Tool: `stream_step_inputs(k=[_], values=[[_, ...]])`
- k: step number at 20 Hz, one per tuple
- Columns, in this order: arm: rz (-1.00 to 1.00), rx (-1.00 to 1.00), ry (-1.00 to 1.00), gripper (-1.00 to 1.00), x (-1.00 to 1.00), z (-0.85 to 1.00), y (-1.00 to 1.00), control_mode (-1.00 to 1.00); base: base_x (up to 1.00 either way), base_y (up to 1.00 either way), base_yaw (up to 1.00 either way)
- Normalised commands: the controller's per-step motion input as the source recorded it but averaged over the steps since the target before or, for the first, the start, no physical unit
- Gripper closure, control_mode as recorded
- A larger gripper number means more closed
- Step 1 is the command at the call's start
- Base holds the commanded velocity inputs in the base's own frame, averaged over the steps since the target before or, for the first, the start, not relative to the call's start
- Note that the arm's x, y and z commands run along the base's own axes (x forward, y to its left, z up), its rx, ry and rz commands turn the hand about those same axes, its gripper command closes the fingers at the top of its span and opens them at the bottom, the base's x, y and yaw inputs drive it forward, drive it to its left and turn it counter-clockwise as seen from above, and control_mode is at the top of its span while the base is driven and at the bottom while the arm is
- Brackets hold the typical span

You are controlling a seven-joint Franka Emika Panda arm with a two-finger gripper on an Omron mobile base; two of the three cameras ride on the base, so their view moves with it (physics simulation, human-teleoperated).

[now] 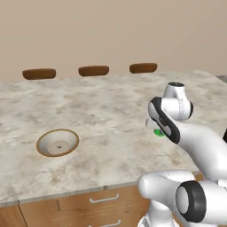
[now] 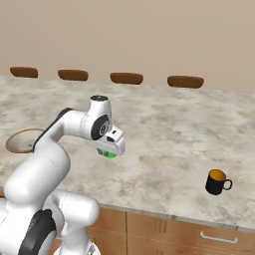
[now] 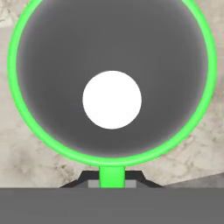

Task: Clear the mugs and bowl far away from the sink.

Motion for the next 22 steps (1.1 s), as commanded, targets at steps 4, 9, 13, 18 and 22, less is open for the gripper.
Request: stream_step_inputs(k=[4,9,13,18,22], values=[[0.00,0.07,0.12,1.00,0.24,-0.57,0.00,-1.00,0.00,0.00,0.00],[0.00,0.03,0.10,1.00,0.26,-0.55,0.00,-1.00,0.00,0.00,0.00],[0.00,0.00,0.06,1.00,0.25,-0.47,0.03,-1.00,0.00,0.00,0.00],[0.00,-0.10,0.00,1.00,0.07,-0.24,0.00,-1.00,0.00,0.00,0.00],[0.00,0.00,0.00,1.00,0.24,-0.30,0.00,-1.00,0.00,0.00,0.00]])
